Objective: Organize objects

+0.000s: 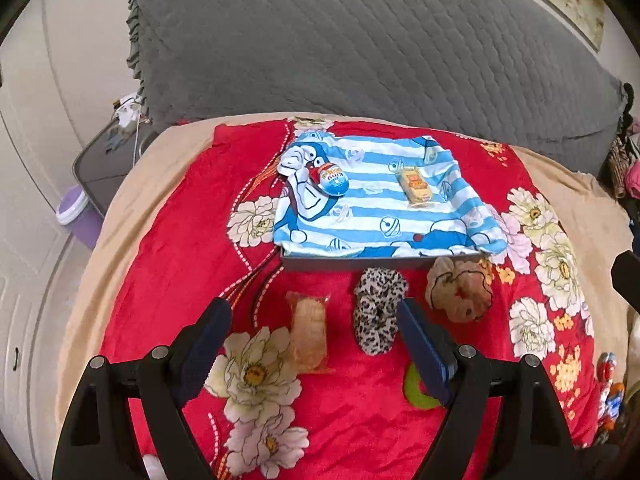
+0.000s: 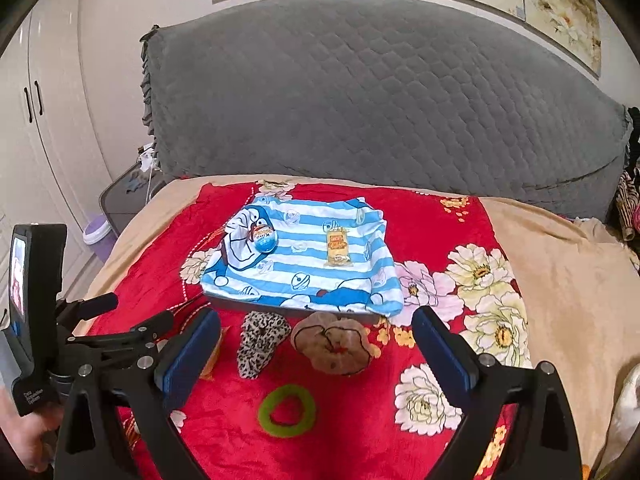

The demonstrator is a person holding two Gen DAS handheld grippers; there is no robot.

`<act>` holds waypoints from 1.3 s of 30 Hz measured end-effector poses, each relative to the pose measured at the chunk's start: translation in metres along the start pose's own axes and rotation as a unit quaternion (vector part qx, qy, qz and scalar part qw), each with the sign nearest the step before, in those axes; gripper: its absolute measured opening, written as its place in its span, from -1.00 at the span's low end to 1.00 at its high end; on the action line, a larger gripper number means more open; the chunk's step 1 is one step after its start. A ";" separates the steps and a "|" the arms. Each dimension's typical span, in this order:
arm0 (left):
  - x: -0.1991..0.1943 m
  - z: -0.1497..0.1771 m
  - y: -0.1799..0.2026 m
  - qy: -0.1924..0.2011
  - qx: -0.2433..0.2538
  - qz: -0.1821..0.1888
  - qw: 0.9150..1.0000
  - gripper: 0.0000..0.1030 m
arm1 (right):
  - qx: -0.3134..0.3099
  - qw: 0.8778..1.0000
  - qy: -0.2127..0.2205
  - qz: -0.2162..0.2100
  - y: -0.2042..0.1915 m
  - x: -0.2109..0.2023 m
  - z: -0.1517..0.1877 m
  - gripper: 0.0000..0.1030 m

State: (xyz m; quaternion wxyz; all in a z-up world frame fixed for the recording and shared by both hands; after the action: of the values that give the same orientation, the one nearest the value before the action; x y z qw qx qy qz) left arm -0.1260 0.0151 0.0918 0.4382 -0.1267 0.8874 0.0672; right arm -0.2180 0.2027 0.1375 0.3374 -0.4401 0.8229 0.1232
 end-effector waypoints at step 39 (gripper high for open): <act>-0.011 0.037 -0.023 0.007 -0.036 -0.037 0.999 0.66 | -0.017 0.999 -0.027 0.006 -0.039 -0.005 0.064 0.98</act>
State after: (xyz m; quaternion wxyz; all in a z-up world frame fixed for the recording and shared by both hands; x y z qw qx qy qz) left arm -0.0849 0.0031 0.0774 0.4291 -0.1757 0.8822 0.0822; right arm -0.1564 0.2151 0.0968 0.3511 -0.4378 0.8138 0.1510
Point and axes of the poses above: each gripper's, at about its wrist camera, not at the fingertips, and x roughly the way its jaws point, y to its right, z to its underside, the point moved 1 cm from there along x, roughly the way its jaws point, and after that the axes turned 3 degrees about -x, right-handed, at the moved point
